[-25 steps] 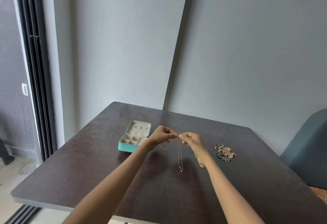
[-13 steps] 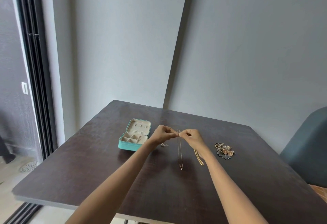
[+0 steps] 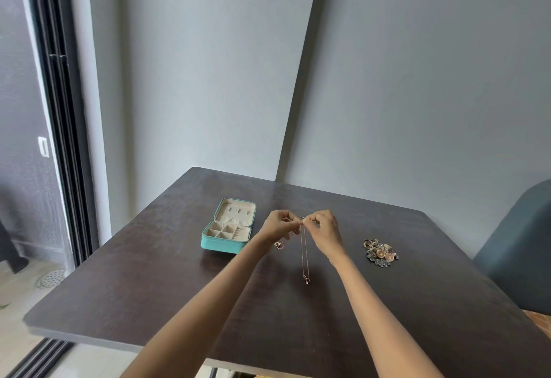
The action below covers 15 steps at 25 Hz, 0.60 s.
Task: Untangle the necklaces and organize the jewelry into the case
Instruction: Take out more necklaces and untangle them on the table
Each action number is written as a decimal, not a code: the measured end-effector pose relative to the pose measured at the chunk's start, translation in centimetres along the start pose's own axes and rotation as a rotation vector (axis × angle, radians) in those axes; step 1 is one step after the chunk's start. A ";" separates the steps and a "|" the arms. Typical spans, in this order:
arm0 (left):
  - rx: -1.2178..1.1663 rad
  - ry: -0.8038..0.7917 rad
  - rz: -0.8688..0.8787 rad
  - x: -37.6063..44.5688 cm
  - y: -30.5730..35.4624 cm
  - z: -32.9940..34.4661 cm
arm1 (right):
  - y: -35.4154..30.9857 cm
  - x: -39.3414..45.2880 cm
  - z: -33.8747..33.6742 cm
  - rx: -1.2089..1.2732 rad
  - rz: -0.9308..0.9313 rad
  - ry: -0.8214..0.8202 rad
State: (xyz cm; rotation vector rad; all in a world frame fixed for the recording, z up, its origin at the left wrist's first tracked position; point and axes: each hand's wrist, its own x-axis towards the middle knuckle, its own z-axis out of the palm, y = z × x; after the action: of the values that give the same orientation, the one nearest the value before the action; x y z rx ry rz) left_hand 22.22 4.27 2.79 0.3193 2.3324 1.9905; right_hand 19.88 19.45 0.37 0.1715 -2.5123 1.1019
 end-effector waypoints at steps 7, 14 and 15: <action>-0.045 0.003 -0.005 -0.1 -0.6 -0.3 | -0.3 -0.5 -0.3 0.087 -0.051 0.010; -0.003 0.026 0.025 0.4 -0.1 0.0 | -0.5 -0.1 0.8 0.126 0.054 0.017; 0.018 0.020 0.019 0.4 -0.2 0.0 | -0.8 -0.1 0.9 0.123 0.068 -0.005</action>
State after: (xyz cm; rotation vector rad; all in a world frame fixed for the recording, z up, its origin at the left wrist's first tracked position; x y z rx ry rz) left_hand 21.78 4.32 2.68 0.3246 2.3694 1.9914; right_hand 19.89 18.27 0.33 0.1238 -2.4717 1.2858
